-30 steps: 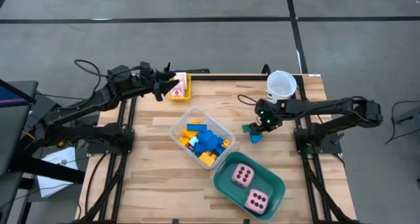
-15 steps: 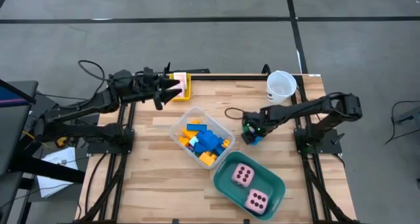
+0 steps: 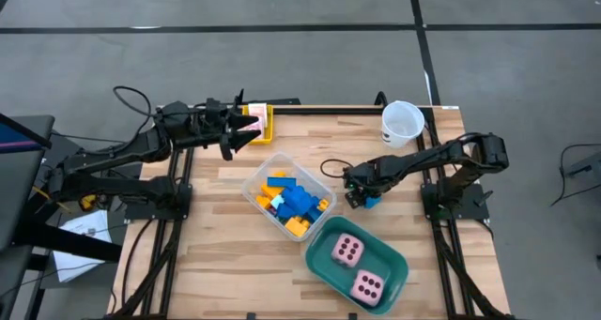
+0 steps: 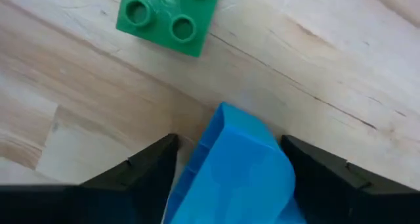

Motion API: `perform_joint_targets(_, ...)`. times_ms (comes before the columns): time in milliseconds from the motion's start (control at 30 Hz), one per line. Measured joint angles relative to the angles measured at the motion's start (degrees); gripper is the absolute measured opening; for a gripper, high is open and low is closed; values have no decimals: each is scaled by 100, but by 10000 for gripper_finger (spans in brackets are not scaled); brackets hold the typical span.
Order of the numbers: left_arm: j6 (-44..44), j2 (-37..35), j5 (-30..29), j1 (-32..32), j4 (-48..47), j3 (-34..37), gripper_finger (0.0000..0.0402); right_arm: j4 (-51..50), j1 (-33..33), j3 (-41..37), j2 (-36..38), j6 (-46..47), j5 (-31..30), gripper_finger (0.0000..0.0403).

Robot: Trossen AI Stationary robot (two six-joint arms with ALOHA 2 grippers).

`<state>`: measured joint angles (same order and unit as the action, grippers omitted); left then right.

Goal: Pick & Place Toys
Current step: Put the blue game piece into the transparent bin

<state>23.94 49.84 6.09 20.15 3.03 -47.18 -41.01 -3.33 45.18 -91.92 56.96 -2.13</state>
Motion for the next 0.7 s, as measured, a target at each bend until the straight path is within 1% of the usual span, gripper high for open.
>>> perform_joint_targets(100,-14,0,0,12,2,0,289,-155,-3,-30,94,43,64,224)
perform_joint_targets(233,-17,0,0,12,8,0,289,-336,0,-37,260,115,68,158)
perform_joint_targets(267,-18,0,0,12,9,0,289,-330,-2,-37,290,115,60,152)
perform_joint_targets(600,-19,0,2,12,98,0,289,-397,-5,-31,736,115,2,152)
perform_joint_targets(700,-17,0,2,12,101,0,289,-566,-20,144,931,100,-88,152)
